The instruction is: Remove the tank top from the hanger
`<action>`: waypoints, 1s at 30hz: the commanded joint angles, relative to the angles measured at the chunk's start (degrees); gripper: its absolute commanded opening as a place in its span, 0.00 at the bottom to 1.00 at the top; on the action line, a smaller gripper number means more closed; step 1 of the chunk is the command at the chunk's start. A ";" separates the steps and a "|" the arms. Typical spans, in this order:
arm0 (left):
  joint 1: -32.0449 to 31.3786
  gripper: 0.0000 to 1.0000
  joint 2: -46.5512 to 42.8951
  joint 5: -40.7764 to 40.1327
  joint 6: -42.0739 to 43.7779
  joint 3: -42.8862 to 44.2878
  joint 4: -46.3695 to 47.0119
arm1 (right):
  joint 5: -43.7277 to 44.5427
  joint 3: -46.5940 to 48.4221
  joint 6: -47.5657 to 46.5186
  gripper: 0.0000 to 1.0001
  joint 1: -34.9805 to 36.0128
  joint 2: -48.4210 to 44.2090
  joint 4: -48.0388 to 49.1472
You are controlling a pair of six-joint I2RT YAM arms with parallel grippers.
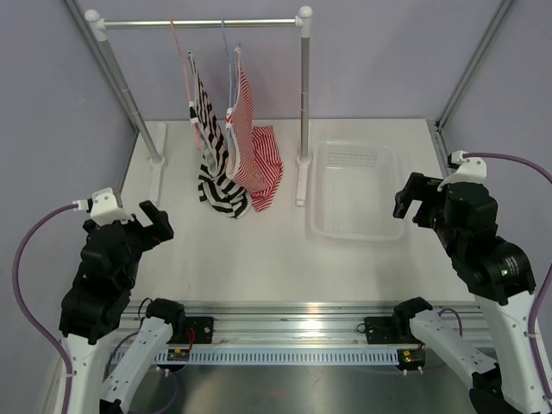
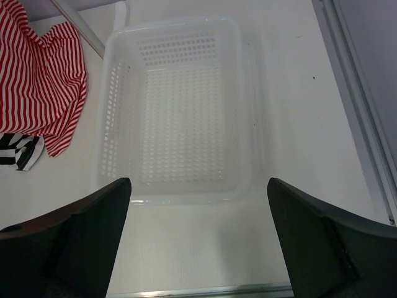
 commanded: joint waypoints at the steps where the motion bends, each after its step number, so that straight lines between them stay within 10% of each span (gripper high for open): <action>1: -0.11 0.99 0.74 1.82 -0.66 3.19 2.99 | -1.12 -1.36 0.18 0.99 -0.24 -1.37 5.82; 15: -0.81 0.99 29.43 20.80 -0.75 38.50 1.24 | -10.18 -4.53 2.90 0.99 -0.24 0.03 11.28; 23: -11.00 0.99 55.83 15.90 6.35 66.53 0.88 | -13.70 -7.17 3.08 0.99 -0.24 -3.14 12.43; 30: -11.09 0.98 68.23 9.83 10.41 71.84 6.76 | -18.62 -9.27 3.60 0.99 -0.24 -5.69 13.66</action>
